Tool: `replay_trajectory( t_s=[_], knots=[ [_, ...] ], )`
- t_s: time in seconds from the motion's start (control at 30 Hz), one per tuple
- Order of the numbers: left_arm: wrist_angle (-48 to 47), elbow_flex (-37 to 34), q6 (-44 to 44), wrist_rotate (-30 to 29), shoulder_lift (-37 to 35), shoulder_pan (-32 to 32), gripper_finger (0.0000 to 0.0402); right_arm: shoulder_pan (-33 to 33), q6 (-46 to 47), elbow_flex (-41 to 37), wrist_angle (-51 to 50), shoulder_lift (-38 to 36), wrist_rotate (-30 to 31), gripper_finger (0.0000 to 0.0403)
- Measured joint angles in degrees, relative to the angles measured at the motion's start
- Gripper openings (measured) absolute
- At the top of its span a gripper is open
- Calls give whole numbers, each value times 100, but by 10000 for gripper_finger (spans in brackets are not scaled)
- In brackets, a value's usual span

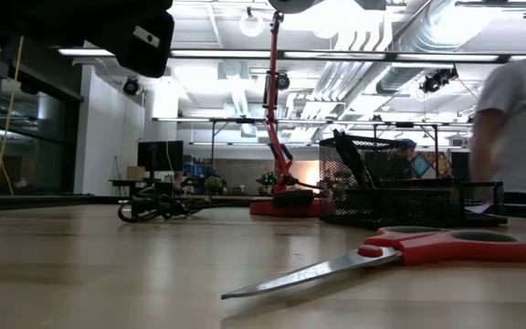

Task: Pick and place office supplies into organizer
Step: Put the black pen into the desk organizer

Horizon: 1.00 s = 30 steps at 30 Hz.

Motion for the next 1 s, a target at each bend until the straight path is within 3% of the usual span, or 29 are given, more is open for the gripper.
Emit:
replay_trajectory(
  t_s=[0.3,0.43,1.0],
  knots=[
    [-20,0,24,0,0,0,46,16,-107,-784,1229,-65,182,204],
    [-27,0,26,0,0,0,46,100,14,-918,1300,-224,890,205],
    [-85,0,20,0,0,0,46,89,242,-1155,1235,-2,1296,179]
  ],
)
